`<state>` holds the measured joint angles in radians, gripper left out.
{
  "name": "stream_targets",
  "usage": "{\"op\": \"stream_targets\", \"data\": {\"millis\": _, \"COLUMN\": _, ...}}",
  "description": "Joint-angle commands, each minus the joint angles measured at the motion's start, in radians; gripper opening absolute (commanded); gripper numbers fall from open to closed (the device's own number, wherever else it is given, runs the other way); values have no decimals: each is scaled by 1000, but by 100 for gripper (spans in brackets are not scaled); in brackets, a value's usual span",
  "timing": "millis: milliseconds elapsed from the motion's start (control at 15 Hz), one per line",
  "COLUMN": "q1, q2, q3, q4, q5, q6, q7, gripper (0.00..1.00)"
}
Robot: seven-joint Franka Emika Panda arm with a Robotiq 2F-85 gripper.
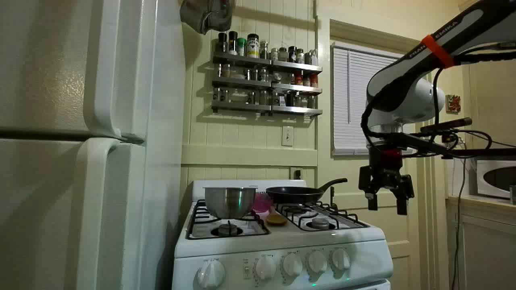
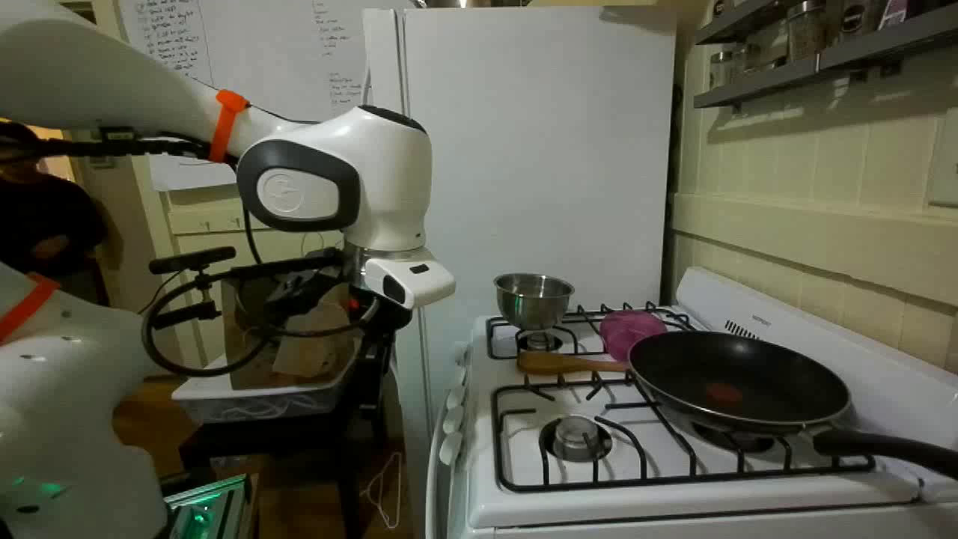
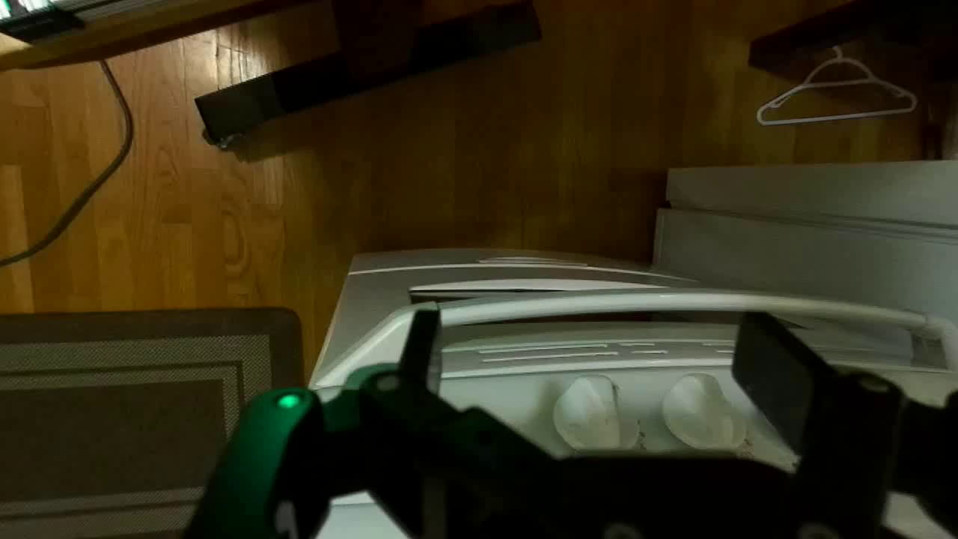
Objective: Use the cooking stick to stir the contents of the black pan
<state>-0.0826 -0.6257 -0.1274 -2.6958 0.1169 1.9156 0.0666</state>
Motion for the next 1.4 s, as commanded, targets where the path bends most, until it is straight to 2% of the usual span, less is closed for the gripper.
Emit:
{"op": "stream_targets", "data": {"millis": 0, "q1": -14, "q2": 1, "q3": 13, "q4": 1, "q5": 8, "q6": -2, "q7": -7, "gripper": 100}}
{"op": "stream_targets", "data": {"millis": 933, "q1": -14, "q2": 1, "q3": 13, "q4": 1, "q5": 8, "q6": -2, "q7": -7, "gripper": 100}}
{"op": "stream_targets", "data": {"millis": 1333, "q1": 3, "q2": 113, "q3": 52, "q4": 93, "q5": 131, "q6": 172, "q7": 117, "gripper": 100}}
